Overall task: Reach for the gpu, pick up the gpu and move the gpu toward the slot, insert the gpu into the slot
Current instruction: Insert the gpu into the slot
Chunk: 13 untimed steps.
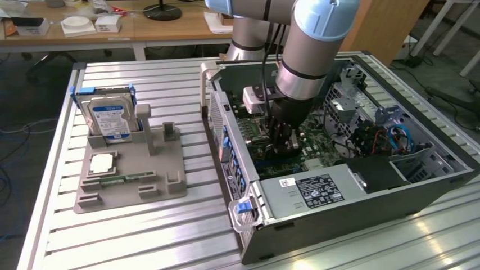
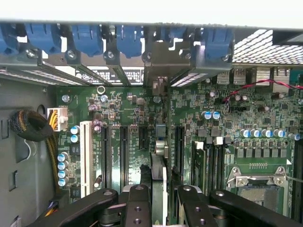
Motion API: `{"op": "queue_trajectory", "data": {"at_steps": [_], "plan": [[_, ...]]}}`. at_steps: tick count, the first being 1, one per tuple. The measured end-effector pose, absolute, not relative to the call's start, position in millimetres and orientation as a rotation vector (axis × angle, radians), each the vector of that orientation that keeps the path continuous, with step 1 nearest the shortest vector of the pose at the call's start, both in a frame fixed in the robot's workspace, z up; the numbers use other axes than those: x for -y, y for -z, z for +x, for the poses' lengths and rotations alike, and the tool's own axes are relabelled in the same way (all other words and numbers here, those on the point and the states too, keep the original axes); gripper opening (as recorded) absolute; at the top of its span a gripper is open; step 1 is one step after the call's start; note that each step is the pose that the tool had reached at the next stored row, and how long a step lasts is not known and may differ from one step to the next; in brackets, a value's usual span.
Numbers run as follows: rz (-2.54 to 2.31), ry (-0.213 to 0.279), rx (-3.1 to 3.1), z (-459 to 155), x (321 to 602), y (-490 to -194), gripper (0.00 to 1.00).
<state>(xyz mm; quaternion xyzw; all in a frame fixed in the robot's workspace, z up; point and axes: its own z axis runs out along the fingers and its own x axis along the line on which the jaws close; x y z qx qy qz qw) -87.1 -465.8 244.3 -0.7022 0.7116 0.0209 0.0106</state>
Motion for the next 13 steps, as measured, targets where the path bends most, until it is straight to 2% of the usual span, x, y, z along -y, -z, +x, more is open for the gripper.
{"op": "queue_trajectory", "data": {"at_steps": [13], "plan": [[-2.192, -0.064, -2.222, -83.9, 465.9, -245.7, 0.27]]}}
